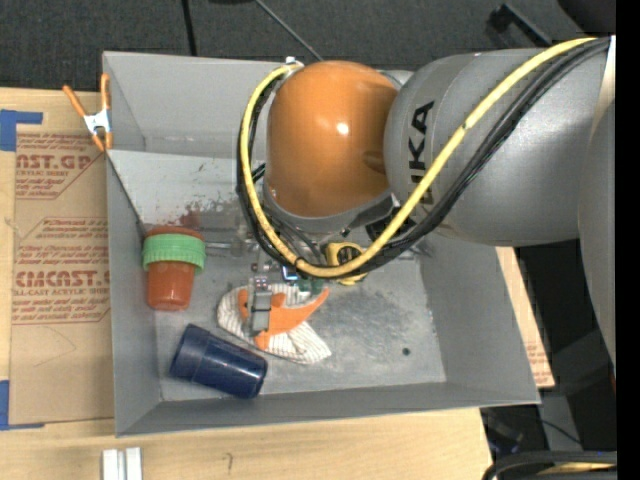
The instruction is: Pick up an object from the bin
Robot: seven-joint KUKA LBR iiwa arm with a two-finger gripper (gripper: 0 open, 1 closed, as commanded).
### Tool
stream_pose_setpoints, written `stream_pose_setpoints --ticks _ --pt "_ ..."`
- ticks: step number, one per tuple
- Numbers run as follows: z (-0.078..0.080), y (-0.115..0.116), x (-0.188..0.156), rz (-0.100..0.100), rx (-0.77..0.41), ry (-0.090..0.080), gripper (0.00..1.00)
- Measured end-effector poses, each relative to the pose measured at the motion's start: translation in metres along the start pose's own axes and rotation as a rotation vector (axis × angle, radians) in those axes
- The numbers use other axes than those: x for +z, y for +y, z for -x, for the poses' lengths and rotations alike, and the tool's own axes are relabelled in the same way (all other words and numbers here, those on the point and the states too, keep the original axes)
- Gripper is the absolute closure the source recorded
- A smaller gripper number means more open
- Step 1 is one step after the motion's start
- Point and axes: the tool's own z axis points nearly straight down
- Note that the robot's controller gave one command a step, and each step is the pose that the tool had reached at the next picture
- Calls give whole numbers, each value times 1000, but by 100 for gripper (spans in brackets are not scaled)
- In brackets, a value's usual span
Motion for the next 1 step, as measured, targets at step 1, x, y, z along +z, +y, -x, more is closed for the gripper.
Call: stream_pose_setpoints --ticks 1 --pt "2 -1 -5 2 3 -8 0"
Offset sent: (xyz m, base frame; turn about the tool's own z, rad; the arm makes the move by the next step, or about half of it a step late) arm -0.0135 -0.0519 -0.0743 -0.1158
